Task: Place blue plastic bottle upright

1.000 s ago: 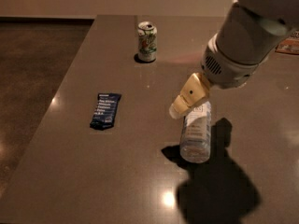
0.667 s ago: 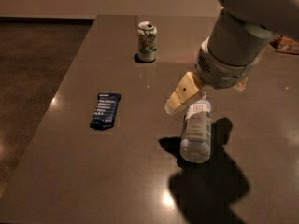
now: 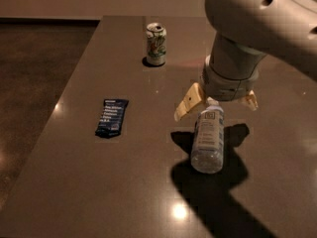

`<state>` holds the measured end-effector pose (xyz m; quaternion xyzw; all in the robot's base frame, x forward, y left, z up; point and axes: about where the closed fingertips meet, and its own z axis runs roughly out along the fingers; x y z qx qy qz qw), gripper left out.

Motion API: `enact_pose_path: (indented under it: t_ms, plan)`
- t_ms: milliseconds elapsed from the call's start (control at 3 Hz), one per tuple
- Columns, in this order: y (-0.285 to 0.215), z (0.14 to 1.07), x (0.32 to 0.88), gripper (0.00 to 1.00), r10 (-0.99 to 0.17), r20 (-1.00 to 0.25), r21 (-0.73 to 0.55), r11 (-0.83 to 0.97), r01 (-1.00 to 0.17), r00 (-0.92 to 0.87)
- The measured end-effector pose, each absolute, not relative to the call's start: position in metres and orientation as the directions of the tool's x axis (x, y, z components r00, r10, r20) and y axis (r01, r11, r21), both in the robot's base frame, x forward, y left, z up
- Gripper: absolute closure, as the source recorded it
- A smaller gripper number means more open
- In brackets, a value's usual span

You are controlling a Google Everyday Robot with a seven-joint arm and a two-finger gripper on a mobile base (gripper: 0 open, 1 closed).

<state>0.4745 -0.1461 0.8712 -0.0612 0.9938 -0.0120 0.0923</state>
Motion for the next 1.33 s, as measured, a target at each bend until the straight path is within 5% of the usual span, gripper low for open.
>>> enact_pose_path:
  t_ms: [667, 1333]
  plan:
    - [-0.1517, 0.8506, 0.4746, 0.03, -0.031, -0.136, -0.082, 0.996, -0.02, -0.99]
    - [-0.1474, 0.8544, 0.4756, 0.48, -0.073, -0.146, -0.086, 0.994, -0.061, -0.987]
